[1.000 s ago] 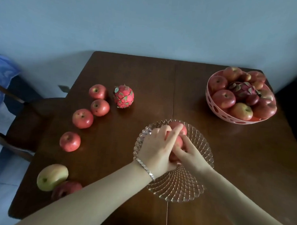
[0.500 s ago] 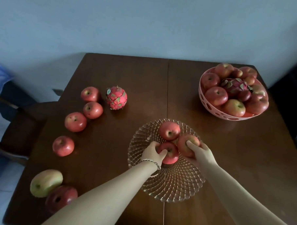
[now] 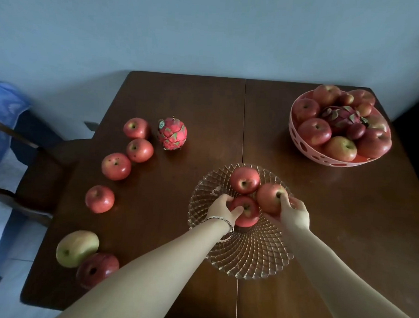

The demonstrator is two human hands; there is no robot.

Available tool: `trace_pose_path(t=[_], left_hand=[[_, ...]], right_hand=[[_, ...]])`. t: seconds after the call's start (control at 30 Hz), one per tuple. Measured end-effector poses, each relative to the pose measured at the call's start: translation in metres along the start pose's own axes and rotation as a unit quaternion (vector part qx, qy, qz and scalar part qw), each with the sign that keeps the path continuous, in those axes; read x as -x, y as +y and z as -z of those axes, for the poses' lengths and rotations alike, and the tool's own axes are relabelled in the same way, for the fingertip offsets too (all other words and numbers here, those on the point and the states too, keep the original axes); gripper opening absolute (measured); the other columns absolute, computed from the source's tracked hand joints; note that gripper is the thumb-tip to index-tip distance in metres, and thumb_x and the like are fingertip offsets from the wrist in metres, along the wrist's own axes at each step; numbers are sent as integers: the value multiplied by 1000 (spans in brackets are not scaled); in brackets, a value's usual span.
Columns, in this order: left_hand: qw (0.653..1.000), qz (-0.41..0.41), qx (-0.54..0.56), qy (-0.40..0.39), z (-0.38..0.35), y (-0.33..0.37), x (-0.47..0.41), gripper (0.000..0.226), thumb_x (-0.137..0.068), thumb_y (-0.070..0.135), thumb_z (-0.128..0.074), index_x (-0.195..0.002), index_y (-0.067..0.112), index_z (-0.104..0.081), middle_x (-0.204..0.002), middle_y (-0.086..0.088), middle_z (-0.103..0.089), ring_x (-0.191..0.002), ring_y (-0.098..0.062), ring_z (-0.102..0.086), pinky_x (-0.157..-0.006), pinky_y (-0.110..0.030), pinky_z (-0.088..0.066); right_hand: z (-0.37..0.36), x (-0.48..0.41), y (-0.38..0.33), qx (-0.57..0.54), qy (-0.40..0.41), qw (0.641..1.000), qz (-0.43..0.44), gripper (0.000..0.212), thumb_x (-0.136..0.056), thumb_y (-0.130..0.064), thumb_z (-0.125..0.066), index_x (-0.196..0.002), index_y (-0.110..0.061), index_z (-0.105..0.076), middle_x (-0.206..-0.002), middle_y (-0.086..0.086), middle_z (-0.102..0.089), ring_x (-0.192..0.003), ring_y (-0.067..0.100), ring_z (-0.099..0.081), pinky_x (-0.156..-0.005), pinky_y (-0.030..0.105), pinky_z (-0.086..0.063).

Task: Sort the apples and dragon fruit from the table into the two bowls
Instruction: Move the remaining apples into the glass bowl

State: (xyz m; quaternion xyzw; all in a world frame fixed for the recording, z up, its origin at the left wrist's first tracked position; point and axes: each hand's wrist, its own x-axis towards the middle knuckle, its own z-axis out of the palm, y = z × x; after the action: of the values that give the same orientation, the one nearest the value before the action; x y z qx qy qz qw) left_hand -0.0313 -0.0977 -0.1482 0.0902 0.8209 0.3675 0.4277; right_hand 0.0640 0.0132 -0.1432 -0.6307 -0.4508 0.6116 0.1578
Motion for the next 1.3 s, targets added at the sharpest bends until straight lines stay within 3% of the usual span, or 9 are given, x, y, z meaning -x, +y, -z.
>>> trace_pose_path(t=[0.1, 0.2, 0.3, 0.47, 0.57, 0.83, 0.97, 1.17, 1.3], left_hand=[[1000, -3, -9, 2, 0, 1, 1, 33, -87, 25, -61, -117, 14, -53, -119, -11, -59, -103, -33, -63, -90, -46, -53], [1000, -6, -13, -2, 1, 1, 1, 35, -87, 26, -61, -118, 14, -52, -120, -11, -59, -103, -33, -63, -90, -46, -53], [1000, -1, -11, -4, 0, 1, 1, 39, -87, 26, -60, -122, 14, -50, -122, -12, -59, -105, -33, -63, -92, -45, -52], [1000, 2, -12, -5, -1, 1, -1, 44, -88, 27, -60, -127, 14, -47, -126, -13, -56, -108, -33, -62, -94, -45, -51], [1000, 3, -14, -5, -1, 0, -1, 42, -88, 27, -60, -126, 14, -48, -126, -12, -57, -107, -32, -62, -94, -44, -51], [1000, 2, -26, -9, 0, -1, -4, 45, -88, 29, -58, -128, 14, -46, -130, -12, -54, -109, -33, -62, -94, -45, -51], [999, 1, -33, -11, 0, 0, -4, 48, -89, 30, -58, -131, 13, -44, -134, -12, -51, -111, -34, -61, -96, -45, -50], [1000, 1, -17, -10, 0, 0, -3, 47, -88, 28, -59, -130, 12, -45, -133, -11, -51, -111, -34, -60, -96, -45, -50], [1000, 4, -15, -10, 0, 0, -4, 46, -88, 29, -59, -129, 13, -46, -133, -11, -52, -110, -33, -61, -96, -45, -50]], right_hand=[[7, -1, -1, 146, 16, 984, 97, 36, -93, -28, -53, -126, -14, -54, -121, 6, -57, -76, 20, -61, -63, 26, -55], [9, 4, -2, 247, 5, 953, 175, 44, -92, -39, -47, -132, -21, -48, -124, 13, -58, -94, 29, -62, -83, 37, -52], [5, 9, -8, 356, -38, 917, 174, 60, -86, -38, -49, -142, -29, -29, -133, 14, -38, -88, 30, -59, -74, 33, -45], [8, 8, -20, 622, -73, 724, 290, 93, -71, -29, -67, -146, -34, -12, -150, -1, -14, -126, 32, -34, -98, 40, -39], [7, -1, -26, 651, -141, 667, 334, 95, -70, -27, -68, -147, -30, -12, -150, -5, -25, -135, 27, -22, -108, 40, -29], [9, -4, -21, 547, -38, 785, 288, 72, -67, -53, -72, -131, -34, -44, -124, 4, -44, -113, 29, -43, -79, 37, -47], [5, -5, -21, 399, -16, 898, 184, 69, -73, -61, -62, -128, -21, -48, -119, 9, -47, -94, 29, -56, -77, 37, -50], [-4, 0, -17, 501, 18, 846, 181, 73, -82, -63, -48, -128, -6, -44, -118, 17, -38, -91, 42, -59, -61, 35, -46], [0, 1, -17, 545, 16, 806, 228, 68, -85, -62, -44, -132, -15, -37, -120, 16, -40, -92, 42, -60, -62, 35, -45]])
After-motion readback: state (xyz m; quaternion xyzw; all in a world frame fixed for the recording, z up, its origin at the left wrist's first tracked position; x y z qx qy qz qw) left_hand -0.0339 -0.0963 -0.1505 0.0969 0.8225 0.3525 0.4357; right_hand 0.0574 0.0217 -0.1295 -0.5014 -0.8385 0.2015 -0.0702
